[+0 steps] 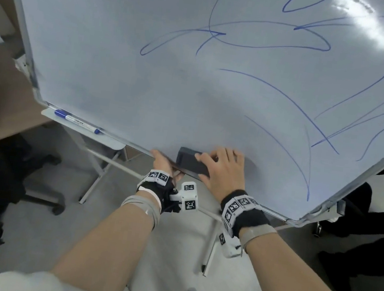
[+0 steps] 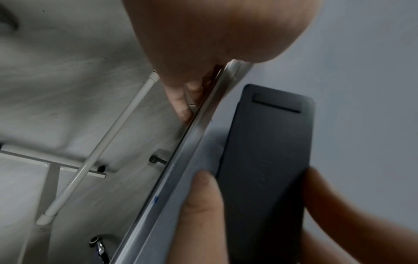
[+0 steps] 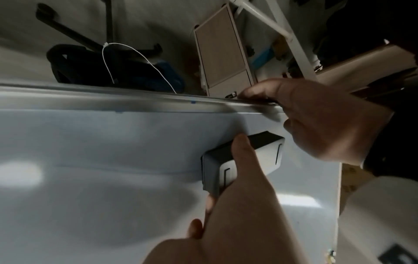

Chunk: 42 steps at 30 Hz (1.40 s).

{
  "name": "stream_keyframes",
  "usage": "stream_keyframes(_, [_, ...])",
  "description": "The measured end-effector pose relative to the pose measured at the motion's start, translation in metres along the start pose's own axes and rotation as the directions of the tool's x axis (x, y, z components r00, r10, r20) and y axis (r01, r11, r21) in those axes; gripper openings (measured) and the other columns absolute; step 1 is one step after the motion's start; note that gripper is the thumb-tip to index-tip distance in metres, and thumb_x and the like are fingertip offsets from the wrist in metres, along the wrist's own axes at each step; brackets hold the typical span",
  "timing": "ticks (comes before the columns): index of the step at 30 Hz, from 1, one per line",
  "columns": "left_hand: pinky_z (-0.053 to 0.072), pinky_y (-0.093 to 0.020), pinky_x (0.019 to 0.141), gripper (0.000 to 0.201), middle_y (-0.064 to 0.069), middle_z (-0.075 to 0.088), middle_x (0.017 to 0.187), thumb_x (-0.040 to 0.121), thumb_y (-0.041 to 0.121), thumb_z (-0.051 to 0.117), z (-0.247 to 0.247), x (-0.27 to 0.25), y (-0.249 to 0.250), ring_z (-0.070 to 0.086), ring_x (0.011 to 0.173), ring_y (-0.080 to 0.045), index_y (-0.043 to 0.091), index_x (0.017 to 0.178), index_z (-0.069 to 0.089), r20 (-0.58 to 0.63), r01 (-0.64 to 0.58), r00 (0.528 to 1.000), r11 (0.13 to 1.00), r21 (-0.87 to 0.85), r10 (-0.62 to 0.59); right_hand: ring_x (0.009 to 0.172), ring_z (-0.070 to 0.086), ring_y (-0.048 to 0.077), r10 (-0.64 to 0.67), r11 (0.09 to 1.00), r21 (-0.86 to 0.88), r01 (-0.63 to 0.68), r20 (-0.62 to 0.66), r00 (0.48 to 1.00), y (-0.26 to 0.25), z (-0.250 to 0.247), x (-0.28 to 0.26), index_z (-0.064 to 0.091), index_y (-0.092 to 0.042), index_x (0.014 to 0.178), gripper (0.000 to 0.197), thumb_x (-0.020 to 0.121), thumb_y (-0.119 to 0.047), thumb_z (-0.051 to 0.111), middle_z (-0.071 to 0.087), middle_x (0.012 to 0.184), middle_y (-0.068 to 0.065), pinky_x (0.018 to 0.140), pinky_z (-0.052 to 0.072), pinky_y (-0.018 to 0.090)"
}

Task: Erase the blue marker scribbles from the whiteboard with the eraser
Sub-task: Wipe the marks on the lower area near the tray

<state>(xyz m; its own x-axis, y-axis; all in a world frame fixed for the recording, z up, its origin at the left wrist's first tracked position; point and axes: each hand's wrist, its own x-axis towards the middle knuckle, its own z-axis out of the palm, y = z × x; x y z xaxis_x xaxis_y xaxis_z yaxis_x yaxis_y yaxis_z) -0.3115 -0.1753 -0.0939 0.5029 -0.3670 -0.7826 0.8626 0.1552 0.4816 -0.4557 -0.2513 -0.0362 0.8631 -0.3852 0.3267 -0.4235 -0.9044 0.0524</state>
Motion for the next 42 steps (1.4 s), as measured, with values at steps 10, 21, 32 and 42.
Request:
stream_keyframes(10, [0.055, -0.048, 0.085, 0.078, -0.015, 0.055, 0.138, 0.095, 0.069, 0.031, -0.019, 0.007, -0.002, 0.061, 0.117, -0.036, 0.010, 0.143, 0.044, 0.116, 0.008, 0.993, 0.999, -0.035, -0.004, 0.089, 0.050, 0.026, 0.113, 0.991, 0.102, -0.088, -0.282, 0.953, -0.008, -0.032, 0.059, 0.065, -0.031, 0.113, 0.051, 0.066, -0.034, 0.086, 0.054, 0.095, 0.004, 0.087, 0.034, 0.041])
stream_keyframes(21, [0.044, -0.047, 0.106, 0.079, -0.011, 0.051, 0.141, 0.097, 0.064, 0.019, 0.001, 0.010, -0.005, 0.051, 0.127, -0.039, 0.007, 0.146, 0.041, -0.154, -0.022, 0.987, 0.981, 0.194, 0.053, 0.093, 0.049, 0.027, 0.126, 0.991, -0.002, -0.131, -0.245, 0.961, 0.036, -0.041, 0.001, 0.060, -0.031, 0.122, 0.054, 0.073, -0.041, 0.082, 0.056, 0.104, 0.005, 0.086, 0.035, 0.041])
stream_keyframes(32, [0.052, -0.044, 0.096, 0.075, -0.011, 0.059, 0.136, 0.093, 0.071, 0.028, 0.044, -0.035, -0.087, 0.061, 0.115, -0.032, 0.016, 0.138, 0.052, 0.059, -0.022, 0.998, 1.000, -0.011, 0.022, 0.091, 0.050, 0.030, 0.123, 0.992, 0.013, -0.124, -0.272, 0.954, 0.092, -0.039, -0.037, 0.060, -0.032, 0.116, 0.056, 0.067, -0.031, 0.087, 0.056, 0.101, 0.007, 0.086, 0.035, 0.042])
stream_keyframes(42, [0.050, -0.044, 0.099, 0.083, -0.016, 0.059, 0.134, 0.093, 0.075, 0.021, 0.028, -0.027, -0.092, 0.061, 0.109, -0.033, 0.014, 0.141, 0.049, 0.045, -0.067, 0.996, 0.994, -0.082, 0.070, 0.091, 0.053, 0.029, 0.080, 0.990, 0.135, -0.041, -0.297, 0.952, 0.073, -0.034, -0.009, 0.065, -0.032, 0.117, 0.054, 0.066, -0.031, 0.086, 0.056, 0.101, 0.004, 0.082, 0.034, 0.042])
